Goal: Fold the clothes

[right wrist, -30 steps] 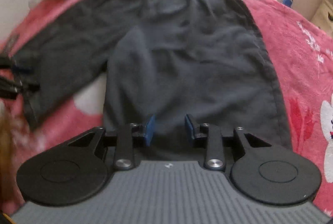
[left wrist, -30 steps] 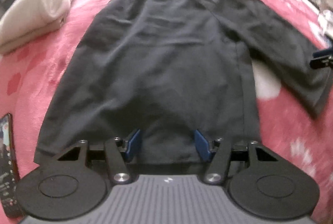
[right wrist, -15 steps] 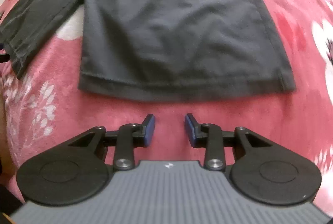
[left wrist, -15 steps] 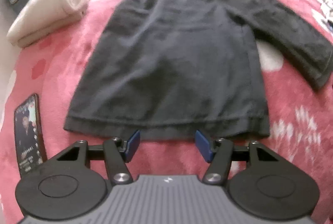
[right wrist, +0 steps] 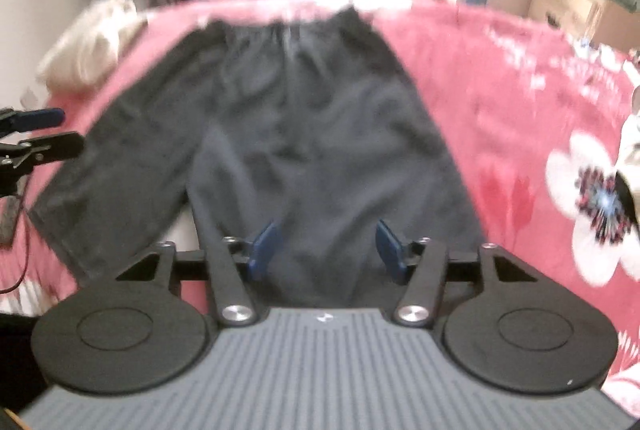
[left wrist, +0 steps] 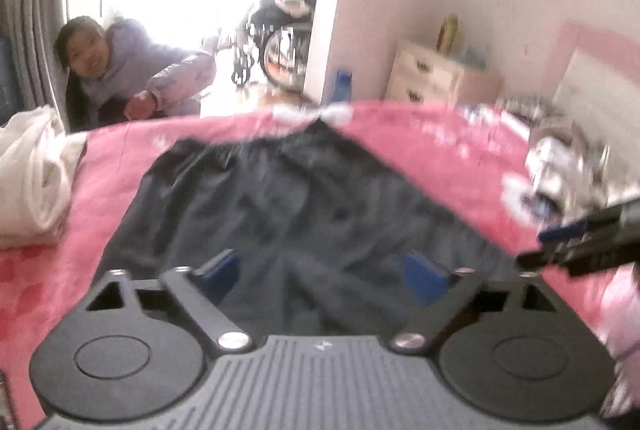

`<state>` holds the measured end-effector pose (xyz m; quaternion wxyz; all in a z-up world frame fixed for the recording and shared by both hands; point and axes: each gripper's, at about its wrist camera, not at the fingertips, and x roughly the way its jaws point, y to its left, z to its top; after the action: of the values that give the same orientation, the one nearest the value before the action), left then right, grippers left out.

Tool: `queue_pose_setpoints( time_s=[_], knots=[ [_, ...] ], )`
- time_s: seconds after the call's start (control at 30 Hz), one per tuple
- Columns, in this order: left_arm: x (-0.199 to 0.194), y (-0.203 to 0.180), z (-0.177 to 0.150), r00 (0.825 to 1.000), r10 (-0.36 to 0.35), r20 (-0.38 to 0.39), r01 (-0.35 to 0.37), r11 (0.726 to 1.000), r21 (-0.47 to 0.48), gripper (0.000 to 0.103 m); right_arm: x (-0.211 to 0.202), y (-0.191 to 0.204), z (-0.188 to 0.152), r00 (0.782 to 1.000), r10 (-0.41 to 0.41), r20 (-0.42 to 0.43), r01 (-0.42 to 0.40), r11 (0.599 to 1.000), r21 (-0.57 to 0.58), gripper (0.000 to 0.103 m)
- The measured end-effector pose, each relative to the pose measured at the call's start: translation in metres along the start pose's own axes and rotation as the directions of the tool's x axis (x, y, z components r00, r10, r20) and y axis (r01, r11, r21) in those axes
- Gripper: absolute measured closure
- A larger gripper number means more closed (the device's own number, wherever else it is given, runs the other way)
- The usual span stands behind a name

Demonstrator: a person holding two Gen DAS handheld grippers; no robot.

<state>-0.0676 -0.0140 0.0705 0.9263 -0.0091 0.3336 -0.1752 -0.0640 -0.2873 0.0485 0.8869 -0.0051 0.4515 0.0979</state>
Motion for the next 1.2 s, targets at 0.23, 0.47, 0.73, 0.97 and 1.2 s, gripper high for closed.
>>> queue_pose_setpoints(
  time_s=[0.23,0.47,0.73,0.97,1.2],
  knots=[
    [0.01,-0.029,0.011,0.999,0.053,-0.013,-0.053,0.998,-0.027,0.001,0.001,-0.003,0.005,1.0,0.013,-0.022,-0.012,0.999,0.047,0.032],
    [0.026,-0.025,-0.001,0.982,0.162,-0.103,-0.173,0.979,-0.112,0.001,0.0,0.011,-0.011,0.998,-0.012,-0.067,0.015,0.998,0.056,0.02],
    [0.035,-0.015,-0.018,0.953,0.22,-0.207,-0.247,0.962,-0.114,0.001,0.001,0.022,-0.032,0.995,-0.072,-0.075,0.076,0.995,0.057,0.017],
    [0.028,-0.007,-0.024,0.951,0.204,-0.231,-0.244,0.957,-0.157,0.001,0.001,0.025,-0.042,0.986,-0.118,-0.115,0.127,0.989,0.077,0.015],
    [0.023,-0.012,-0.029,0.946,0.203,-0.252,-0.244,0.959,-0.143,0.001,-0.005,0.035,-0.045,0.985,-0.143,-0.099,0.149,0.987,0.061,0.006]
  ],
)
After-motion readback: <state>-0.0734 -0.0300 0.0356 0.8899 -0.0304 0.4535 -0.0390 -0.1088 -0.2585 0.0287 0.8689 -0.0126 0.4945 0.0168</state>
